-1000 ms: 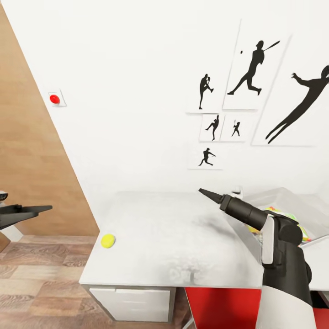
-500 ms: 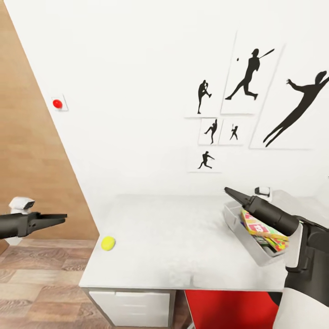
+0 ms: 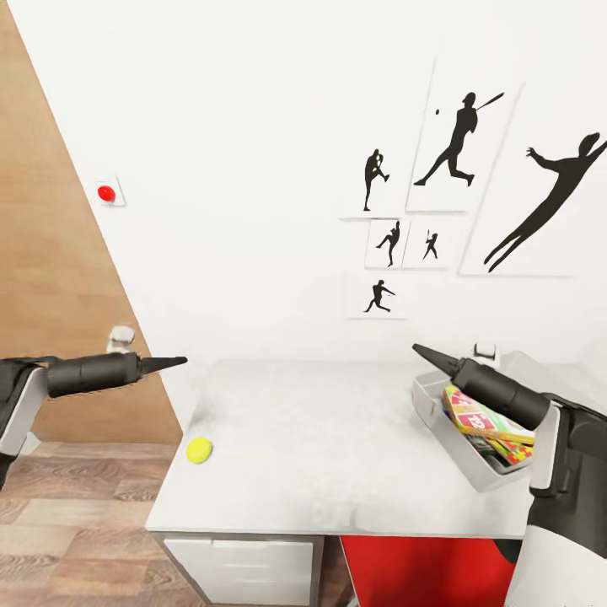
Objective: Put all the toys in the child's room - the three board games (two on the bed and one on the table), the two jigsaw puzzles on the table, and the tennis ball on the table - inside the toy box on the table in the child's room.
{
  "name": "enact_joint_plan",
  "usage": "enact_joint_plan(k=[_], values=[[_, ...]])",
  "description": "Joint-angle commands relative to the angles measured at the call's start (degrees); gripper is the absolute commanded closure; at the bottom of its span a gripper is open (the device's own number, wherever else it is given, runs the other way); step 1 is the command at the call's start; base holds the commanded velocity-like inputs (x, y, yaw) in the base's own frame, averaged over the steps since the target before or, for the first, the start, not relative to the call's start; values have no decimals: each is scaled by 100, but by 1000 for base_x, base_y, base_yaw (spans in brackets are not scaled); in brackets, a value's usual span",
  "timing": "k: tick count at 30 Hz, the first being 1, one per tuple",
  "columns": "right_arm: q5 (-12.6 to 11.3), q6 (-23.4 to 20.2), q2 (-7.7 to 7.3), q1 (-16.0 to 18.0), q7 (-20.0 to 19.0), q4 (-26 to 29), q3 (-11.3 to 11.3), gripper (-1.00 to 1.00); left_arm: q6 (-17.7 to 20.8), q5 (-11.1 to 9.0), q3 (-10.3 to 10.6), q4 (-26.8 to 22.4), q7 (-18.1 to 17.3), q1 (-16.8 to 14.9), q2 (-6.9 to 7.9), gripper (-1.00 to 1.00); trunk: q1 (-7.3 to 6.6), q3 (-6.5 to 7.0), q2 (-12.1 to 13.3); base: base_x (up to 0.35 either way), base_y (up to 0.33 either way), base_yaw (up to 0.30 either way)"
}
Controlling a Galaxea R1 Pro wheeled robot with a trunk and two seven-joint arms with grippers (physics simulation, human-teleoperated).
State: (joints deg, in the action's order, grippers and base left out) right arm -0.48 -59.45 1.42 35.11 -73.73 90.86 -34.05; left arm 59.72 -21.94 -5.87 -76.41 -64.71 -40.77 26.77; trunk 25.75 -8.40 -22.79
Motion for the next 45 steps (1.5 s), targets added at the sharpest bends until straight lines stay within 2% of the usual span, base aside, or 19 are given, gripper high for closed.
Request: enact_joint_plan(k=[1, 5, 8, 9, 12, 13, 14, 15, 17, 18, 20, 22, 24, 27, 30, 34, 41, 43, 45], values=[[-1, -55, 2, 27, 94, 2, -12, -100, 28, 34, 99, 240, 73, -193, -70, -100, 3, -13, -13, 0, 0, 0], [1, -55, -1, 73, 377, 2, -8, -100, 28, 97, 340, 978, 238, -636, -207, -100, 3, -13, -13, 0, 0, 0], [-3, -55, -1, 85, 475, 2, -7, -100, 28, 197, 542, 1423, 331, -855, -268, -100, 3, -13, -13, 0, 0, 0], [-4, -55, -2, 100, 525, 5, -6, -100, 28, 481, 770, 1713, 480, -1010, -452, -100, 3, -13, -13, 0, 0, 0], [-5, -55, -3, 103, 541, 8, 15, -100, 28, 780, 849, 1809, 592, -1058, -662, -100, 3, -13, -13, 0, 0, 0], [-3, -55, 4, 99, 553, 9, 60, -100, 28, 951, 867, 1838, 641, -1070, -766, -100, 3, -13, -13, 0, 0, 0], [1, -55, 24, 97, 569, 11, 159, -100, 28, 1136, 878, 1859, 682, -1078, -868, -100, 3, -13, -13, 0, 0, 0], [5, -55, 31, 89, 587, 13, 229, -100, 28, 1233, 882, 1868, 697, -1082, -918, -100, 3, -13, -13, 0, 0, 0], [44, -55, 24, 67, 808, 17, 595, -100, 28, 1625, 888, 1888, 738, -1096, -1095, -100, 3, -13, -13, 0, 0, 0], [53, -55, 23, 65, 894, 17, 687, -100, 28, 1719, 888, 1890, 744, -1102, -1132, -100, 3, -13, -13, 0, 0, 0], [78, -55, 23, 89, 1284, 19, 976, -100, 28, 2045, 887, 1897, 758, -1129, -1259, -100, 3, -13, -13, 0, 0, 0], [89, -55, 28, 158, 1589, 19, 1085, -100, 28, 2221, 884, 1918, 762, -1164, -1329, -100, 3, -13, -13, 0, 0, 0], [96, -55, 32, 241, 1785, 19, 1129, -100, 28, 2312, 881, 1974, 764, -1200, -1360, -100, 3, -13, -13, 0, 0, 0], [99, -55, 35, 486, 2274, 12, 1195, -100, 28, 2538, 882, 2318, 798, -1361, -1419, -100, 3, -13, -13, 0, 0, 0], [100, -55, 36, 627, 2545, 11, 1215, -100, 28, 2704, 876, 2596, 945, -1498, -1441, -100, 3, -13, -13, 0, 0, 0], [100, -55, 19, 802, 2808, 8, 1226, -100, 28, 2835, 858, 2995, 1610, -1709, -1530, -100, 3, -13, -13, 0, 0, 0], [185, -55, 38, 839, 2878, -5, 1299, -100, 28, 2852, 786, 3148, 2609, -1791, -1684, -100, 3, -13, -13, 0, 0, 0], [220, -55, 45, 841, 2885, -50, 1382, -100, 25, 2853, 620, 3180, 3003, -1798, -1719, -100, 3, -13, -13, 0, 0, 0], [229, -55, 50, 837, 2886, -66, 1432, -100, 24, 2855, 451, 3188, 3157, -1800, -1722, -100, 3, -13, -13, 0, 0, 0]])
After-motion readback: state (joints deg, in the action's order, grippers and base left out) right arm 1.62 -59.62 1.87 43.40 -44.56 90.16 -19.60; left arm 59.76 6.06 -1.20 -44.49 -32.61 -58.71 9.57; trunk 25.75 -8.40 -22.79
